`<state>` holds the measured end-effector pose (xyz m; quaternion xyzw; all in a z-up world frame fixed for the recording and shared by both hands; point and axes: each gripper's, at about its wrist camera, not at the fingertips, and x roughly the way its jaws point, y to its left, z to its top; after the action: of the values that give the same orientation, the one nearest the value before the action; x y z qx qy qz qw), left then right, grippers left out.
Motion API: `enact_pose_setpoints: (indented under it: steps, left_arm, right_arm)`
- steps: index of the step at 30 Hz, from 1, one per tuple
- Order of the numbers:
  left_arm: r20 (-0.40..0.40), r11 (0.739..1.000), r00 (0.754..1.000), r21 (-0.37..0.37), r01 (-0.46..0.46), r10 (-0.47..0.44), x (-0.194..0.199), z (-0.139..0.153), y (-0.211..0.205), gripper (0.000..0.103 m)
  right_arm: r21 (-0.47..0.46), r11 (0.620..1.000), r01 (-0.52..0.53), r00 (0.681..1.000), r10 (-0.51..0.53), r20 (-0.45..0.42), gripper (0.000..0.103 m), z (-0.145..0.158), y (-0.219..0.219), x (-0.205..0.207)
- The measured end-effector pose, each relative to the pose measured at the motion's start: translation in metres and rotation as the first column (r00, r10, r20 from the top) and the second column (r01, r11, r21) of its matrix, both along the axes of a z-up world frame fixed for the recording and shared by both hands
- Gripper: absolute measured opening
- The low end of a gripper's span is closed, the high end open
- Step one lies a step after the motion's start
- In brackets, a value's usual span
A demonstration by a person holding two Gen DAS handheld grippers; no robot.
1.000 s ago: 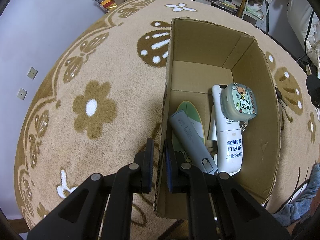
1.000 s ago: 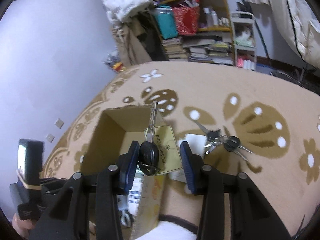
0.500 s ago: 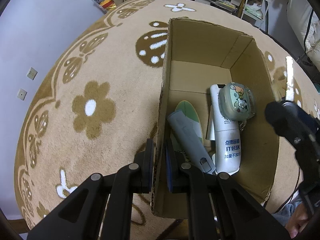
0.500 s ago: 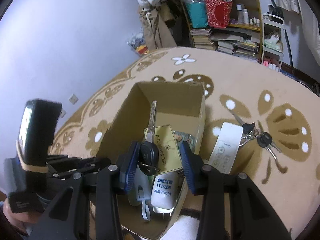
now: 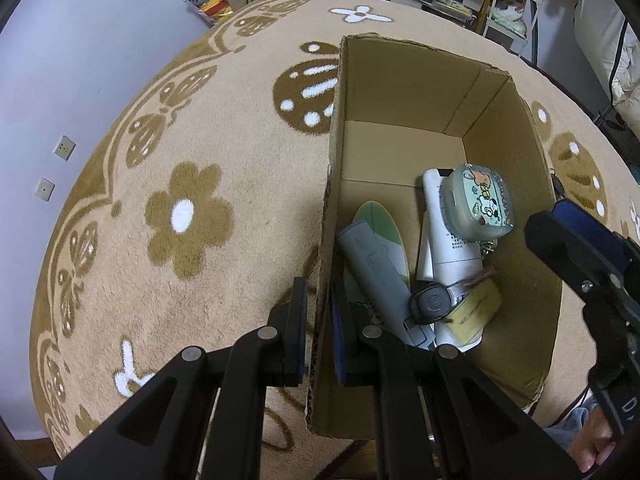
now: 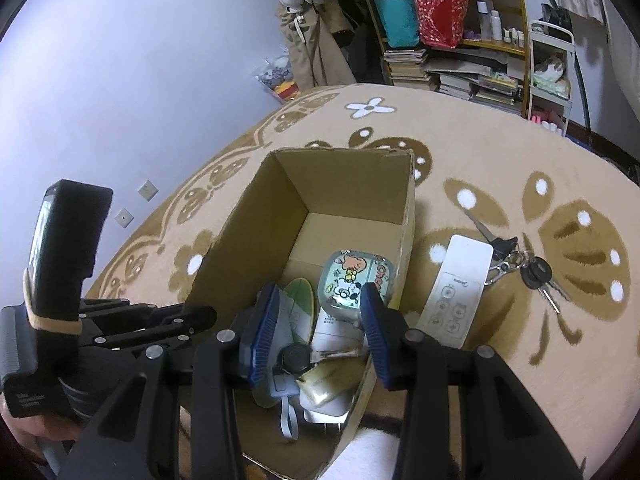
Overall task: Organize rigid objects
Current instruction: 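Drop the key and tag into the box by opening the right gripper, then move the right gripper back over the white Midea wall remote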
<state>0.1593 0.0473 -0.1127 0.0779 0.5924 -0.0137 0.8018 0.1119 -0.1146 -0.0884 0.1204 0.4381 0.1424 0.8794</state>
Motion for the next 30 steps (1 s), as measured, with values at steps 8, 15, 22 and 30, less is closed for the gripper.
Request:
enact_pose_setpoints:
  steps: [8, 15, 22, 30]
  left_arm:
    - [0.002, 1.000, 1.000, -0.004, 0.000, 0.000, -0.001, 0.001, 0.001, 0.010]
    - [0.008, 1.000, 1.000, -0.006, 0.012, -0.012, -0.002, 0.001, -0.002, 0.008]
    - [0.003, 1.000, 1.000, 0.002, 0.008, -0.008, -0.001, 0.000, -0.003, 0.008]
    - [0.003, 1.000, 1.000, 0.006, 0.010, -0.010, -0.003, -0.001, -0.005, 0.008]
  right_arm:
    - [-0.040, 0.995, 0.089, 0.996, -0.088, 0.027, 0.064, 0.015, -0.030, -0.001]
    - [-0.060, 0.984, 0.169, 0.985, -0.167, 0.042, 0.082, 0.018, -0.063, 0.001]
    - [-0.053, 0.973, 0.223, 0.975, -0.224, -0.006, 0.087, 0.001, -0.087, 0.011]
    - [-0.080, 0.962, 0.262, 0.961, -0.268, -0.065, 0.088, -0.028, -0.101, 0.020]
